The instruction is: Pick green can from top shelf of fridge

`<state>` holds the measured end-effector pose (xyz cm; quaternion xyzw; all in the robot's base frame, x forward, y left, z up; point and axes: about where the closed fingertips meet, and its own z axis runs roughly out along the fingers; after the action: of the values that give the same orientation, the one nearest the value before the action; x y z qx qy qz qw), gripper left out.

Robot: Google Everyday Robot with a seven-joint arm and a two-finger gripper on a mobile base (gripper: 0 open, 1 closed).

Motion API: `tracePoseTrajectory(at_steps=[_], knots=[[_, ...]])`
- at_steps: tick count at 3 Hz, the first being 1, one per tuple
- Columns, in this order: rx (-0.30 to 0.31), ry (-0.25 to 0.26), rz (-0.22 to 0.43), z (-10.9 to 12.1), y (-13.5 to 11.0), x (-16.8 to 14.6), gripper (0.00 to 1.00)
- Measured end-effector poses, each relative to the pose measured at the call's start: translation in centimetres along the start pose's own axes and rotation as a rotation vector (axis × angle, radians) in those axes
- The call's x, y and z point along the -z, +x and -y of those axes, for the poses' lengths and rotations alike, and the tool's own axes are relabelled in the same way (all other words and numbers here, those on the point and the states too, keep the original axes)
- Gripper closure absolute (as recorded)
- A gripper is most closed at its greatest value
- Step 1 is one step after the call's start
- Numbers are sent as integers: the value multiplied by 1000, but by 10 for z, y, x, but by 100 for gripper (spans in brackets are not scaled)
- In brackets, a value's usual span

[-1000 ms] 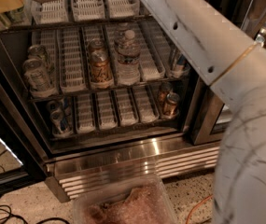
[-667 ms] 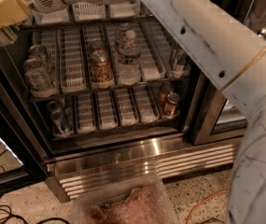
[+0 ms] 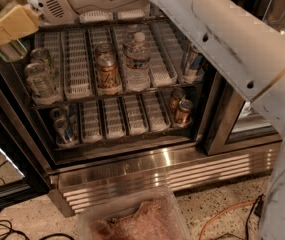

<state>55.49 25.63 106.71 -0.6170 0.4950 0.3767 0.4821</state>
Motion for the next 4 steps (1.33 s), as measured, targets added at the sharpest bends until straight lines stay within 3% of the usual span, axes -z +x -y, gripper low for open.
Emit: tracePoseTrajectory(at_steps=[2, 4], knots=[[-41, 20, -12, -3, 24, 13, 100], [-81, 85, 6, -5, 53, 42, 100]])
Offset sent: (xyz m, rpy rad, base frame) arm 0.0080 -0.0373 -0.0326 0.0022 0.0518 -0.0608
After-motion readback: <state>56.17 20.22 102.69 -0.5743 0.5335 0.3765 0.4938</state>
